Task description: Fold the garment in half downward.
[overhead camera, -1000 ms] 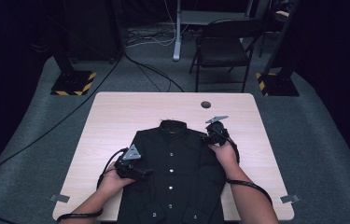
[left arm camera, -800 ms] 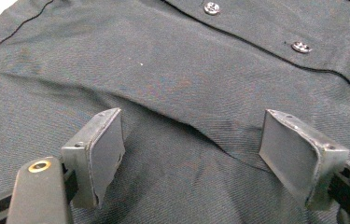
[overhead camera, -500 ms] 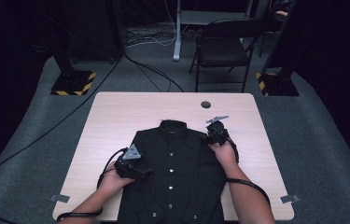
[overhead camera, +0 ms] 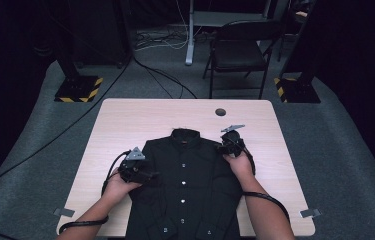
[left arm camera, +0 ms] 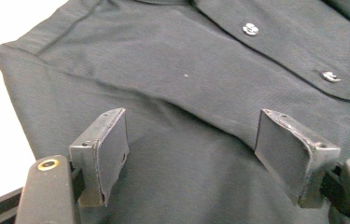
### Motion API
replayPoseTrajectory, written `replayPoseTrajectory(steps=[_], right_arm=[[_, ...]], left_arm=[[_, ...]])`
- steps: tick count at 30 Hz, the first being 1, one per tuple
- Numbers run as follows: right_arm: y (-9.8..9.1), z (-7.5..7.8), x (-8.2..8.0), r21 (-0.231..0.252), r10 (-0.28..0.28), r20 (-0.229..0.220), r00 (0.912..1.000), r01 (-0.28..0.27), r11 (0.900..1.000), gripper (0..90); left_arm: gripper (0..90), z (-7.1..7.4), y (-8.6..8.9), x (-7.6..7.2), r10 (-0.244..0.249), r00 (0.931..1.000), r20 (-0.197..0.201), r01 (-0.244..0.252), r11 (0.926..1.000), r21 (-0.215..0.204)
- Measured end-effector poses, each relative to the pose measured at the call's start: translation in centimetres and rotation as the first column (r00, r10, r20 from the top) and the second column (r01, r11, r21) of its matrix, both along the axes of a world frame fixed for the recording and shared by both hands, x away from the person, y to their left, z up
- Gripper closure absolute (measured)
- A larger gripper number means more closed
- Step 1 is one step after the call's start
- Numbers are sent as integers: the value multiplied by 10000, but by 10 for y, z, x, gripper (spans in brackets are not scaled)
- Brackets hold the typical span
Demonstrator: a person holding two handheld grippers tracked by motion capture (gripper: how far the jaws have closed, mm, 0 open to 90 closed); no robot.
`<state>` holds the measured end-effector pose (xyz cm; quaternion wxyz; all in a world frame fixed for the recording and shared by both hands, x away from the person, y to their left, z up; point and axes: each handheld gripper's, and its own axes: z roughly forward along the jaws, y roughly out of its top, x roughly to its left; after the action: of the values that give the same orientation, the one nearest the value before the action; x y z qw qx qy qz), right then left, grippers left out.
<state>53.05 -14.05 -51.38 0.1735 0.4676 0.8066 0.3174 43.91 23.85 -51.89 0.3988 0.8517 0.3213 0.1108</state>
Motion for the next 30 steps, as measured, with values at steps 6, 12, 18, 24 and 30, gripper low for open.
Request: replayPoseTrajectory(steps=[6,12,18,24,30], right_arm=[[0,0,0,17,20,23,10000,-20,10000,566],[0,0,0,7,65,11,10000,-65,10000,567],[-1,0,0,20,56,29,10000,-56,10000,567],[-1,-1,-1,72,44,83,10000,-45,10000,574],[0,-1,-1,70,73,76,9999,-74,9999,582]], left_arm=[[261,4,0,13,343,9994,70,-343,9994,89],[267,4,-1,23,602,9982,-58,-602,9982,83],[277,7,-4,30,664,9978,-87,-663,9977,148],[280,14,-7,37,695,9976,7,-695,9972,284],[294,20,-12,46,771,9970,108,-774,9964,358]])
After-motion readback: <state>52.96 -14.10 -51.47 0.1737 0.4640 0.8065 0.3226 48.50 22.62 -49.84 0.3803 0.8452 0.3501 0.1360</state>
